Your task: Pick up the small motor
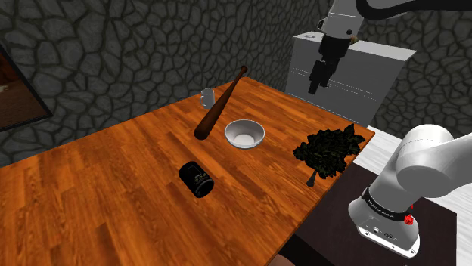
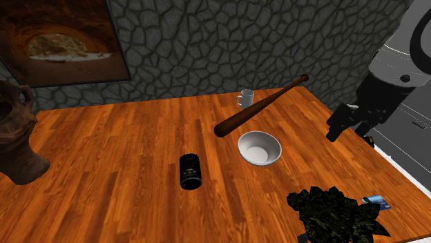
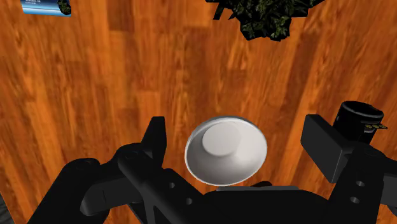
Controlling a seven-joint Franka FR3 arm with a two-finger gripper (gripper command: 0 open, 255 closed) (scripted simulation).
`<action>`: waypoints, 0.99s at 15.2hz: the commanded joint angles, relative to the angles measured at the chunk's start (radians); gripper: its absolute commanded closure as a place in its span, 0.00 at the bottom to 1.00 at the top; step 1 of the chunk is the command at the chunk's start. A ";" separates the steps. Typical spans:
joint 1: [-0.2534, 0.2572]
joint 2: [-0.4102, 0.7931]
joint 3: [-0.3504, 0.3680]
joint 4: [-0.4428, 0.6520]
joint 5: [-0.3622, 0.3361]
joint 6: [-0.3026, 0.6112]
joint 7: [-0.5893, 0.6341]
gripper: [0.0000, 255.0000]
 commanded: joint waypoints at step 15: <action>0.094 0.246 0.275 -0.050 0.077 0.368 0.261 0.00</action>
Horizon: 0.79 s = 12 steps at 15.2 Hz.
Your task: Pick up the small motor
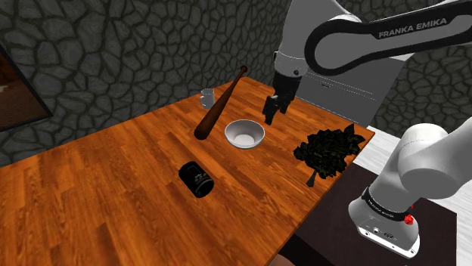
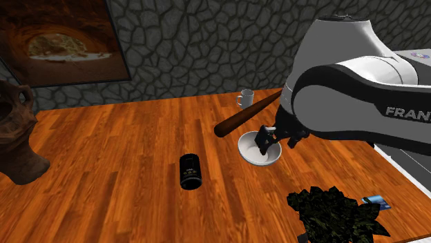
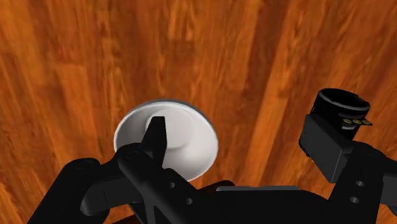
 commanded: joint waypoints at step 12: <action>0.019 0.422 0.246 0.172 -0.163 0.277 0.334 0.00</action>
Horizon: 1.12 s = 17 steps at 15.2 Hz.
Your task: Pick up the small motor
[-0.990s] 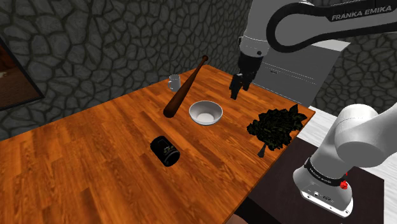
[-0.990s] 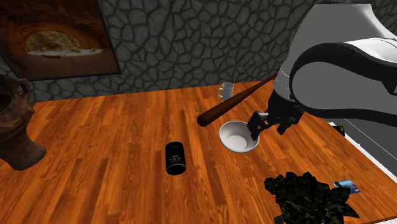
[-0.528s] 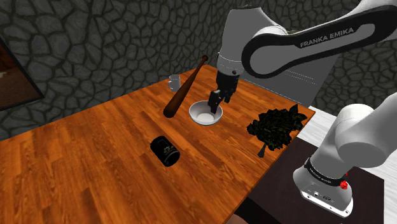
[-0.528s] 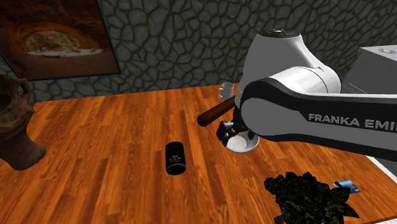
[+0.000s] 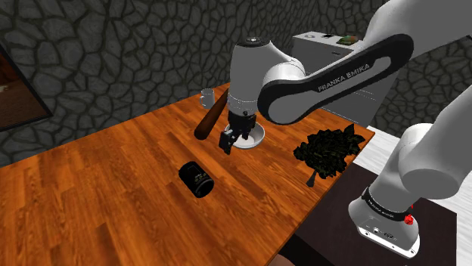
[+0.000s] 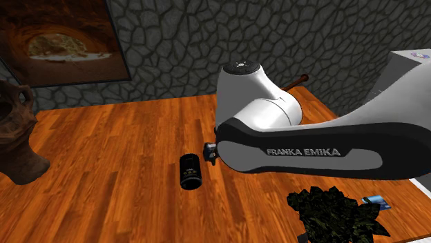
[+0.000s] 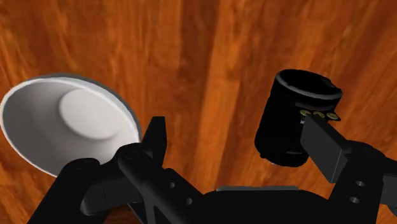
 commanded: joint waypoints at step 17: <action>0.145 0.519 0.026 0.342 -0.424 0.089 0.407 0.00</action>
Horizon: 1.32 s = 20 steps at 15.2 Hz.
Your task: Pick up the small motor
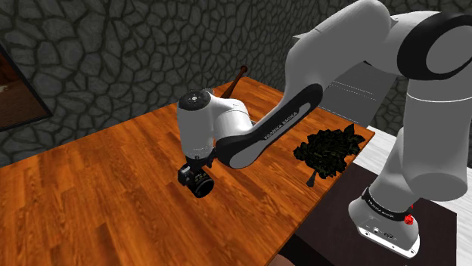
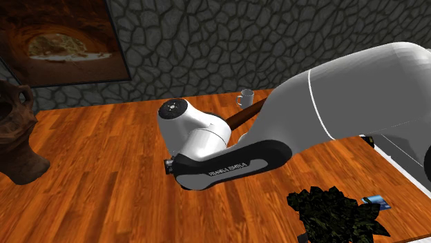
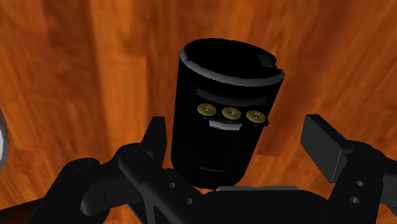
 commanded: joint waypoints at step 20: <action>-0.006 -0.019 0.007 0.006 0.016 -0.021 -0.014 1.00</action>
